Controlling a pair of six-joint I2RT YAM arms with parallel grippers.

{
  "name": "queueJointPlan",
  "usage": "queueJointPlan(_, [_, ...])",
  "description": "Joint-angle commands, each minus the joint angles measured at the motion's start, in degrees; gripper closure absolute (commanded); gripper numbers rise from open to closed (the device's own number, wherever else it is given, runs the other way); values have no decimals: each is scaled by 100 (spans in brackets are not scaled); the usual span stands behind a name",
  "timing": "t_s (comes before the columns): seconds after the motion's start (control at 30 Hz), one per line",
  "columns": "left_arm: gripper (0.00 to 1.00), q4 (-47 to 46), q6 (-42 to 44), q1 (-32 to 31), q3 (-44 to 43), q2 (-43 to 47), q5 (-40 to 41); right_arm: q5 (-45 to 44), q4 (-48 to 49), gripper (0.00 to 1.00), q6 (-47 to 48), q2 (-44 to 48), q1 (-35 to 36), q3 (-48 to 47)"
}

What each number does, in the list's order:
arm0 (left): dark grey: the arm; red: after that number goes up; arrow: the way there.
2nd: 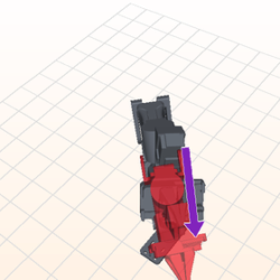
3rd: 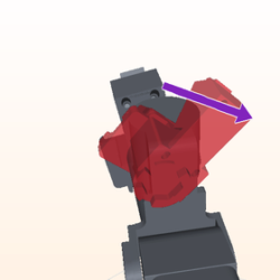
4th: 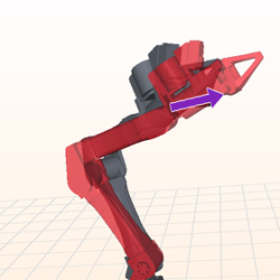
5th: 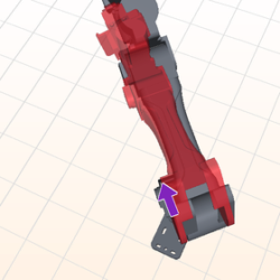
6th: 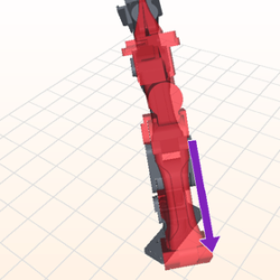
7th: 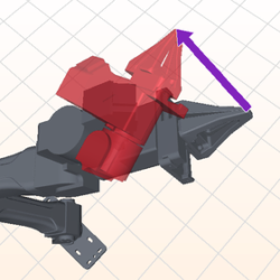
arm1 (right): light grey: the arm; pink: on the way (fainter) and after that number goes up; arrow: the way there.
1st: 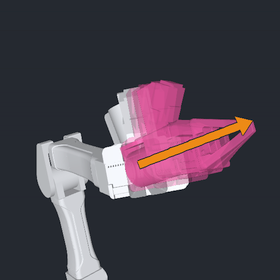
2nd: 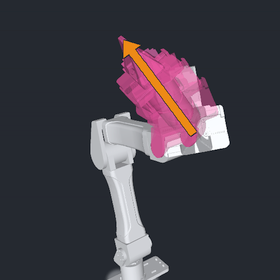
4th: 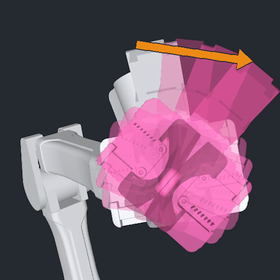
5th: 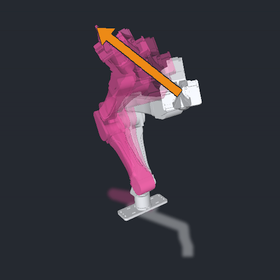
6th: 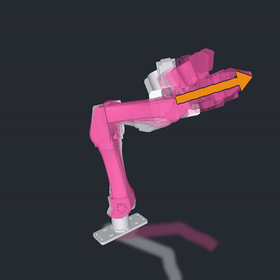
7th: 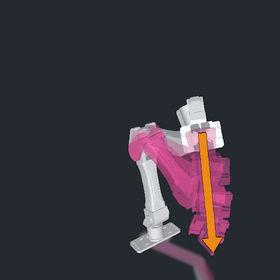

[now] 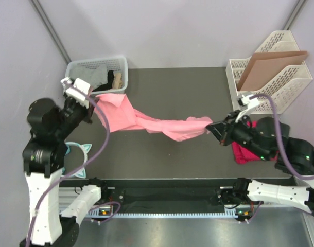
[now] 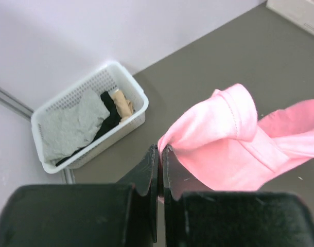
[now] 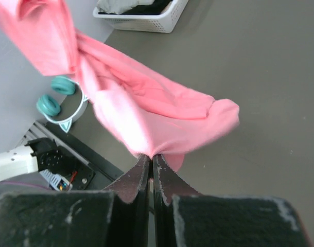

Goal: Fold and stack the t-shirts
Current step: Flatten the tshirt out

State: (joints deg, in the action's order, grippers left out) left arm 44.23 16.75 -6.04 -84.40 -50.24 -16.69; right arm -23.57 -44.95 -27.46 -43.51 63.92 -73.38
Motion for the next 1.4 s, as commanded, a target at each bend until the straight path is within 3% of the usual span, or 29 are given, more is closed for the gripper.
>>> queueJointPlan(0.0, [97,849,100,7,-393,339,-213,-139,-971,100,-22,158,42,-729])
queueJointPlan(0.3, [100,429,82,7,1399,736,271,-850,-1227,100,-523,308,50,-343])
queueJointPlan(0.57, [100,-316,-119,7,1374,147,175,-1780,-1280,100,-234,-78,33,-572])
queueJointPlan(0.73, [100,-950,-444,7,663,-1153,307,-2213,-807,100,686,-825,-483,-870])
queueJointPlan(0.8, [100,-1143,-515,7,84,-1827,271,-1627,-543,100,1048,-1167,-1036,-1116])
queueJointPlan(0.87, [100,-1179,-612,7,-443,-2304,298,-777,-234,100,1444,-1370,-2073,-1422])
queueJointPlan(0.93, [100,-1048,-656,-2,-1339,-2920,350,-518,-111,100,1708,-1651,-2610,-1660])
queueJointPlan(0.97, [100,-996,-647,-2,-1864,-3078,350,-560,-111,100,1805,-1748,-2656,-1896])
queueJointPlan(1.1, [100,-934,-700,-2,-2371,-3414,351,-588,-242,100,1894,-1951,-2665,-2268])
queueJointPlan(1.23, [100,-977,-587,-2,-1407,-2827,61,202,-383,100,1325,-1557,-2631,-1778])
queueJointPlan(1.37, [100,-1039,-95,-2,935,-1737,-149,1230,-427,100,560,-933,-2289,28])
